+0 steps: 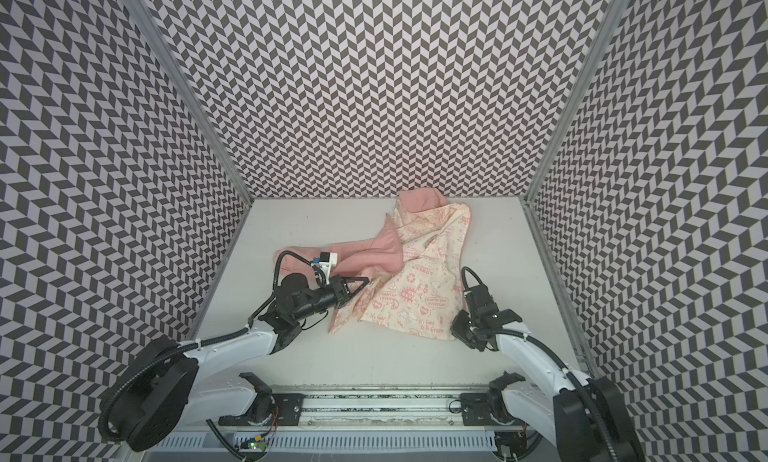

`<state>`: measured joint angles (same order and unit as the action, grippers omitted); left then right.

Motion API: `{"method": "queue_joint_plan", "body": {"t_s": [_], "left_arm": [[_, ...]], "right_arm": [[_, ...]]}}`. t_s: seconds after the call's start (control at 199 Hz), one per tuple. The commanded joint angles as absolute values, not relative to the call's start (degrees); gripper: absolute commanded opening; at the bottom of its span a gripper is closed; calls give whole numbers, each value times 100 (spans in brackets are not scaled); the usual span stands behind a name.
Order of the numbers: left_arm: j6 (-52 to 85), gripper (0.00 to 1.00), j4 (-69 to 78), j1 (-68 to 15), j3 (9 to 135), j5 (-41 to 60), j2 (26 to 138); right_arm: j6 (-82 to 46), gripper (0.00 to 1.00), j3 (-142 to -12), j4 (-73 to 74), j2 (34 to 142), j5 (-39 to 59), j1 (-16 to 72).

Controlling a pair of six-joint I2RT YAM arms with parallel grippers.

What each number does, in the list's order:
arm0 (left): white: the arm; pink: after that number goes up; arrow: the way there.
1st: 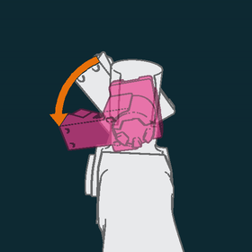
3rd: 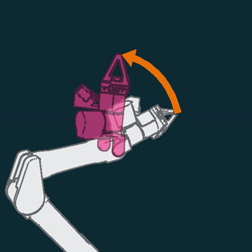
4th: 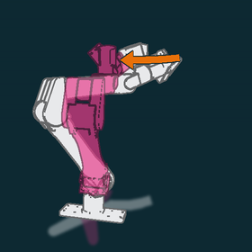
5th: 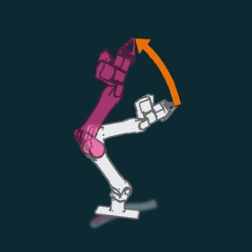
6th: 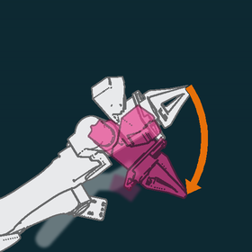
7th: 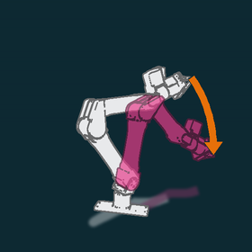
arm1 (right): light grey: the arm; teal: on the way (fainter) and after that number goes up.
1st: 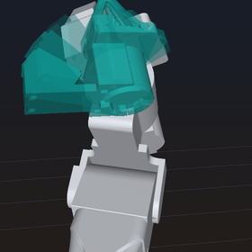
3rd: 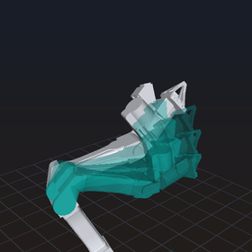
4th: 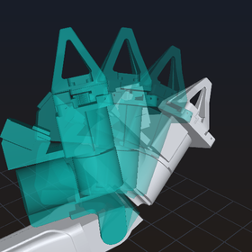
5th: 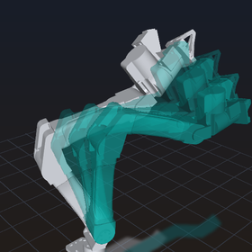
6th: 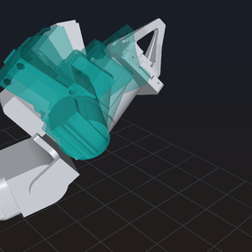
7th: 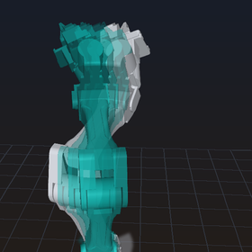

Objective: Zip up the jacket

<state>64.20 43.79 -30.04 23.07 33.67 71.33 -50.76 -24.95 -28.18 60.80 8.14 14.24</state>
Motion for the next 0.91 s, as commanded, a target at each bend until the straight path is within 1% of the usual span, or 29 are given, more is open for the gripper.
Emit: {"method": "queue_joint_plan", "body": {"t_s": [0.0, 0.176, 0.277, 0.368, 0.413, 0.544, 0.715, 0.806, 0.902], "left_arm": [[6481, 0, 4592, -2971, 2367, 3389, 7085], [6438, 0, 4336, -2971, 2327, 3233, 6960], [6268, 0, 3660, -2966, 2331, 2987, 6778], [6104, 0, 2951, -2971, 2256, 2592, 6472], [6022, 0, 2599, -2971, 2225, 2398, 6262], [5754, 0, 1401, -2951, 2239, 1898, 5637], [5728, 0, 89, -2712, 2094, 1440, 4881], [5792, 0, -266, -2506, 1941, 1425, 4520], [5809, 0, -457, -2338, 1801, 1464, 4213]], "right_arm": [[-5022, 22, -2663, -3011, 6000, 572, 1392], [-4549, 0, -3110, -3356, 5981, 467, 1389], [-4072, 0, -3689, -3494, 6088, 407, 1463], [-3700, 0, -4551, -3775, 6562, 52, 1963], [-3509, 0, -5058, -3976, 6955, -186, 2342], [-3090, 0, -6607, -4651, 8635, -641, 3463], [-2699, 0, -8319, -5430, 10518, -919, 4510], [-2661, 0, -8728, -5522, 10923, -1027, 4885], [-2626, 0, -8606, -5183, 10902, -589, 4983]]}}
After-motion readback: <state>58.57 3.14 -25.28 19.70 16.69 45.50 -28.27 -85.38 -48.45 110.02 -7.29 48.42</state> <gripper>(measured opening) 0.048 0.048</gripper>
